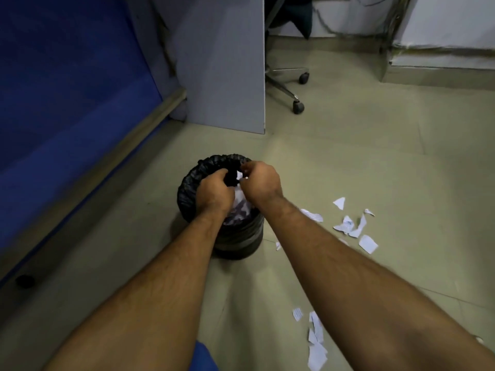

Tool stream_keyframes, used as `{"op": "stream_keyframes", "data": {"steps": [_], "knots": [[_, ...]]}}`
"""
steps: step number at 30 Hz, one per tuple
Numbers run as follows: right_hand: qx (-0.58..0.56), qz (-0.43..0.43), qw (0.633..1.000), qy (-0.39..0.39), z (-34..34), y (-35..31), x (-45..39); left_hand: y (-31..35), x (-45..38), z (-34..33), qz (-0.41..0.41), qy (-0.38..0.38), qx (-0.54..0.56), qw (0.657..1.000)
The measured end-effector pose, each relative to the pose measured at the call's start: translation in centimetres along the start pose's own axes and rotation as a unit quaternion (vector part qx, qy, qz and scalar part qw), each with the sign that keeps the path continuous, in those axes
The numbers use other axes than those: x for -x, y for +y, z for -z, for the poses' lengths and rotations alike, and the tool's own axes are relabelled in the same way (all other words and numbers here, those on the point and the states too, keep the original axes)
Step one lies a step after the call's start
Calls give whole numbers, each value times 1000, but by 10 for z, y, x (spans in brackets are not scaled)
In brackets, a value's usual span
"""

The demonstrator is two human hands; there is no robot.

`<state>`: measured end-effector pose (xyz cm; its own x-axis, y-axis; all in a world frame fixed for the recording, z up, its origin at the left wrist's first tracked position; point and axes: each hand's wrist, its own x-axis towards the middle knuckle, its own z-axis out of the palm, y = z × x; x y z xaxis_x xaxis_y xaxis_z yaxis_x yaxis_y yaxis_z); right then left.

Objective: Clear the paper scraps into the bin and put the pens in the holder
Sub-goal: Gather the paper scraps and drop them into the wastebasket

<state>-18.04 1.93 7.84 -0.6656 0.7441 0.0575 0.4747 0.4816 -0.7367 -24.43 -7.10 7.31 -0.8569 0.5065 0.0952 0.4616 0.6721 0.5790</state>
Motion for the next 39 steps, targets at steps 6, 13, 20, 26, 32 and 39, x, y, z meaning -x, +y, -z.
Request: {"op": "stream_keyframes", "data": {"steps": [6,13,20,26,32,39], "knots": [[-83,-67,987,120,27,17,9,22,2,-8,-48,-11,-16,999],[-146,-188,930,281,64,93,47,87,41,-66,-201,-68,-15,977],[-84,-324,908,251,43,255,174,62,167,-188,-314,-272,-85,906],[86,-283,923,246,9,342,266,-18,272,-250,-392,-337,-179,837],[158,-329,898,246,-29,365,303,-53,296,-277,-444,-322,-215,808],[-70,-196,940,271,-26,364,264,-26,269,-305,-427,-184,-173,868]]}}
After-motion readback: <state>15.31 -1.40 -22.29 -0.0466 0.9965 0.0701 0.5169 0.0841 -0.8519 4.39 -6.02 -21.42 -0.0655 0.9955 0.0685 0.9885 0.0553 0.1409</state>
